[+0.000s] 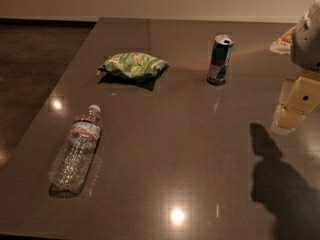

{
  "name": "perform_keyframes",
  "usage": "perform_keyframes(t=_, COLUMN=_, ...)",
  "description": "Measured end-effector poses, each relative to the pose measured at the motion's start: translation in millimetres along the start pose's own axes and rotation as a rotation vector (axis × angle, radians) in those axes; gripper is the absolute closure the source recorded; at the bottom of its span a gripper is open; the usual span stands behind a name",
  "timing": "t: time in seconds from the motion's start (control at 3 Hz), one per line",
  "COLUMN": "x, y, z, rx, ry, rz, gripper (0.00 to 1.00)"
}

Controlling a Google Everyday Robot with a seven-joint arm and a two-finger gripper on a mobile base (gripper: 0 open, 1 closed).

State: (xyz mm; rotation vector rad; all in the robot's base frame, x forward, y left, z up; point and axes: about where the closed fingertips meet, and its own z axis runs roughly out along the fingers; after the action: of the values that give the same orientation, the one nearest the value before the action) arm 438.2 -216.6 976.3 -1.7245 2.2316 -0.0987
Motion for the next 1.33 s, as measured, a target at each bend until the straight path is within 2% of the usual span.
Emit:
perform_keyframes(t=0.33, x=0.0, y=0.0, z=0.0, rx=0.000, ry=0.000, rz=0.000, gripper=0.00)
perform_keyframes(t=0.67, x=-23.2, y=-6.1, z=7.9, rx=-0.011, ry=-0.017, rz=-0.042, gripper=0.00)
perform_keyframes(t=1.0, x=-63.1, y=-18.4, z=25.8, rx=-0.017, ry=-0.052, rz=-0.101, gripper=0.00)
perform_keyframes(t=1.33, x=-102.1, y=-33.6, z=45.3, rx=-0.016, ry=-0.050, rz=-0.140, gripper=0.00)
